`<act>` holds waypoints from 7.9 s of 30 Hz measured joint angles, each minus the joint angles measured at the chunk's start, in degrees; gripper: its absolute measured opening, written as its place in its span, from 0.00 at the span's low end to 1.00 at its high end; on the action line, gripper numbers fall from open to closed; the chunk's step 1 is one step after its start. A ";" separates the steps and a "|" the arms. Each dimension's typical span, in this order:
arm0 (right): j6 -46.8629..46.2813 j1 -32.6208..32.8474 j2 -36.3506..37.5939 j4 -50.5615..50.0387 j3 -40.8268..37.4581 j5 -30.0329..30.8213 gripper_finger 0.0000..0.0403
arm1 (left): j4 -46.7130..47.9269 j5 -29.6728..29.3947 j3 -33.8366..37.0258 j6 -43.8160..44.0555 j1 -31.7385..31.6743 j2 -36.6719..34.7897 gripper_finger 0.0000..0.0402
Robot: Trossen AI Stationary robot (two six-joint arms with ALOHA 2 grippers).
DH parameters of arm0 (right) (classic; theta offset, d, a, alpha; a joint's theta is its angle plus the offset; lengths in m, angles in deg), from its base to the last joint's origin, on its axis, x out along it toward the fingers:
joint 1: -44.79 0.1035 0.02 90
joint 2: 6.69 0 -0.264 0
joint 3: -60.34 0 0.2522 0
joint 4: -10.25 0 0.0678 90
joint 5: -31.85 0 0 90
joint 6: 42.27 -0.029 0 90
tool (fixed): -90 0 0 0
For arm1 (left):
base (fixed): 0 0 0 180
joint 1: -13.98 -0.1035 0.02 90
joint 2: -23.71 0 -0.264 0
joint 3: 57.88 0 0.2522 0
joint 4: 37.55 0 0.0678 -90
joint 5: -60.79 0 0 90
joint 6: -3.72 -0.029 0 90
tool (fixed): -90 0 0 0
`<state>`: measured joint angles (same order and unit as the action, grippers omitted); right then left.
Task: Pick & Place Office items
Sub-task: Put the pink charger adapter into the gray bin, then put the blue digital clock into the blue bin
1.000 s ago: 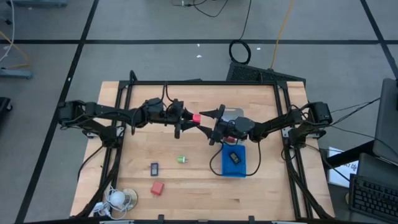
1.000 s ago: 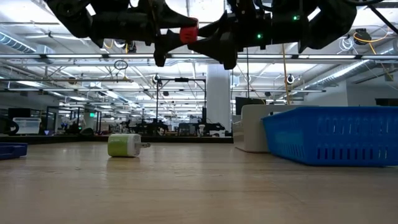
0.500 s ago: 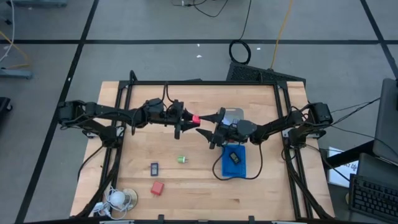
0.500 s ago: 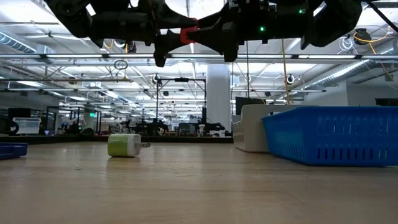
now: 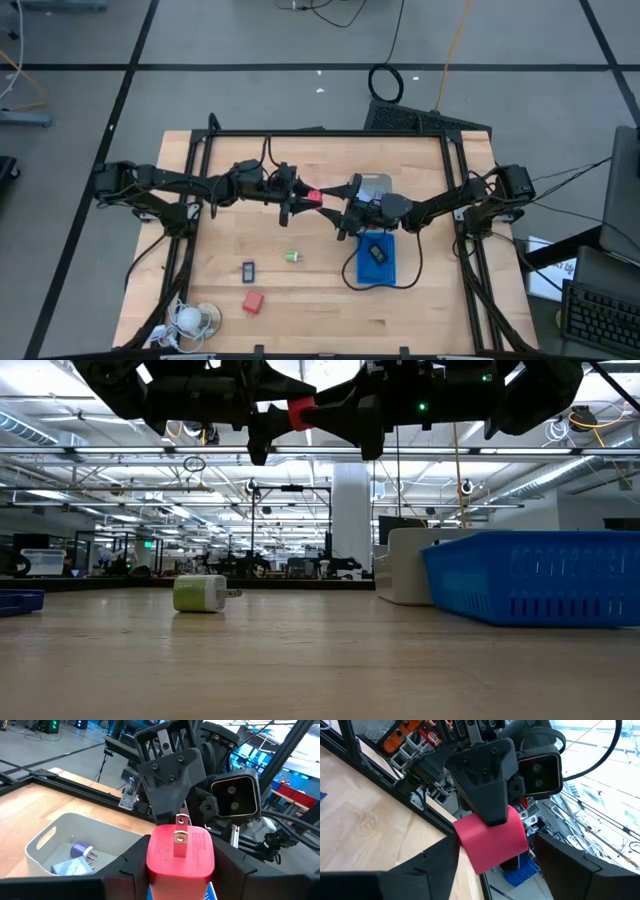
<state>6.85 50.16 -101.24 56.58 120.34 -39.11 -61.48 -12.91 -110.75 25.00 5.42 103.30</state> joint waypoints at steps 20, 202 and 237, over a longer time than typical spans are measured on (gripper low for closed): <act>0.48 -0.01 0.00 -0.92 0.00 -2.83 0.43 | 0.22 0.83 0.00 0.86 0.07 -0.02 0.40; -59.98 -8.29 36.65 -71.06 -18.51 -11.61 0.43 | 32.76 -8.89 23.30 -19.53 -17.23 -49.98 0.76; -60.43 -8.38 36.63 -62.99 -18.64 -11.65 0.63 | 32.76 -8.88 23.30 -19.54 -17.22 -49.99 0.78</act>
<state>-53.58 41.79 -64.60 -6.41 101.70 -50.77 -28.72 -21.79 -87.45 5.46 -11.80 53.32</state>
